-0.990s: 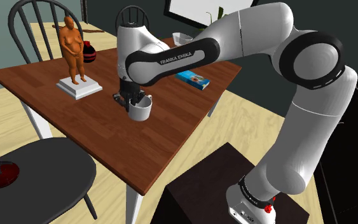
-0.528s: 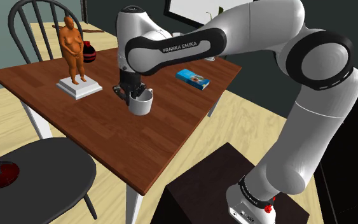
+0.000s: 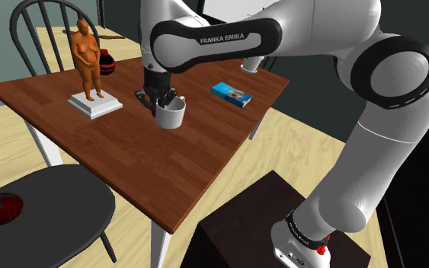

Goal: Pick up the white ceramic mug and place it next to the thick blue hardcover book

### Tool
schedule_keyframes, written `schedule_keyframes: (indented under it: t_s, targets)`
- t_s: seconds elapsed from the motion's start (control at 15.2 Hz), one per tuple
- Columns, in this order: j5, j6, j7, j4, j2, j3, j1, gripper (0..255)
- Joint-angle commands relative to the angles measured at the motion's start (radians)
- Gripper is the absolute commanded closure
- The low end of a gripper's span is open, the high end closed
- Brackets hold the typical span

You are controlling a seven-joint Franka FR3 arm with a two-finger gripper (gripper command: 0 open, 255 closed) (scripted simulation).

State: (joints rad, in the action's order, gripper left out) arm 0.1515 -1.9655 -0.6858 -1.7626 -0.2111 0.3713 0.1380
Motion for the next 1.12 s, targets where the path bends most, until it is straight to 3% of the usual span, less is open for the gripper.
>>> schedule_keyframes:
  t_s: [0.0, 0.33, 1.06]
  targets:
    - [-0.002, 0.027, 0.004, 0.026, 0.002, 0.001, 0.0, 255]
    - [-0.009, 0.085, 0.011, 0.074, 0.012, 0.002, 0.001, 255]
    - [-0.085, 0.012, 0.284, -0.158, 0.202, -0.104, -0.154, 255]
